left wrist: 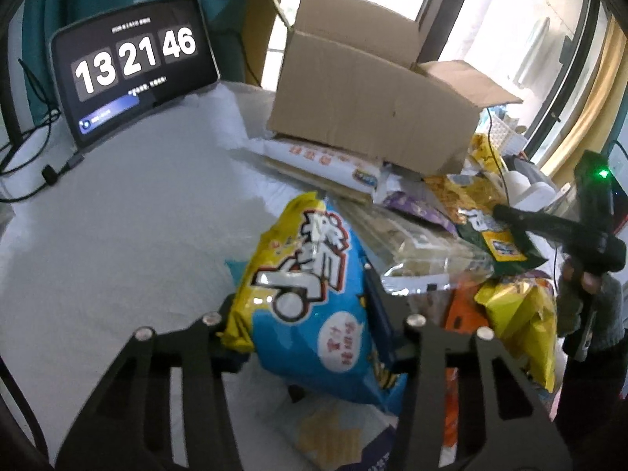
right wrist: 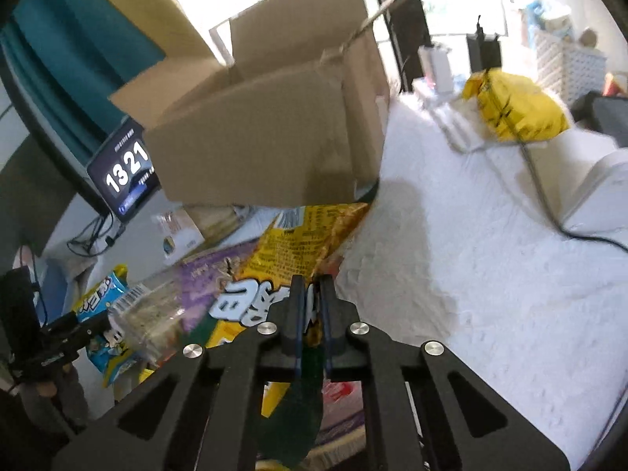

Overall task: Organize snacks
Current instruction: 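Lift both bags over the box and release them inside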

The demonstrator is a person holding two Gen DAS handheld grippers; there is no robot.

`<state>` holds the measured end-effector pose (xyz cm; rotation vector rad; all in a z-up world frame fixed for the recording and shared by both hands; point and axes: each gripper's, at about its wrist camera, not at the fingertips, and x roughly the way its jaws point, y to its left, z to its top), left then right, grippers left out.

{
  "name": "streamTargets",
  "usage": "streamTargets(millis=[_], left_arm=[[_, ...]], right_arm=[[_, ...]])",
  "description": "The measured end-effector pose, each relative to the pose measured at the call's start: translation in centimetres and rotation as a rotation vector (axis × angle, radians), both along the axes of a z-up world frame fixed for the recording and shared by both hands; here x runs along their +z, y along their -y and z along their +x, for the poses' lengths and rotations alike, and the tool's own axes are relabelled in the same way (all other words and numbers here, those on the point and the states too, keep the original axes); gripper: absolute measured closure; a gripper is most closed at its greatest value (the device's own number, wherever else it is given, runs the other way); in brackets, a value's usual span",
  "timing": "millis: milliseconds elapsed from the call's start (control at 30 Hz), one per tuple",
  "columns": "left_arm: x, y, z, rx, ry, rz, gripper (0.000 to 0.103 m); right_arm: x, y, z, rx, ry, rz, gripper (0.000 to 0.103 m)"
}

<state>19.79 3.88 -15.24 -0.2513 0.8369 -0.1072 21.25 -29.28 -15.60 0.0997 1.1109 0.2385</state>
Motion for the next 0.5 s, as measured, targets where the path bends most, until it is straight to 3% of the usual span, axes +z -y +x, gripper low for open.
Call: streamTargets(millis=[167,500], left_arm=[[1.5,-0.3,-0.6,0.005,0.041,0.022,0.068],[3.1,-0.9,-1.1,0.026,0.097,0.017,0.07]], right_arm=[[3.2,0.1,-1.0,0.006,0.092,-0.033,0.096],[8.0,-0.2,-1.9,0.019,0.232,-0.052,0.096]])
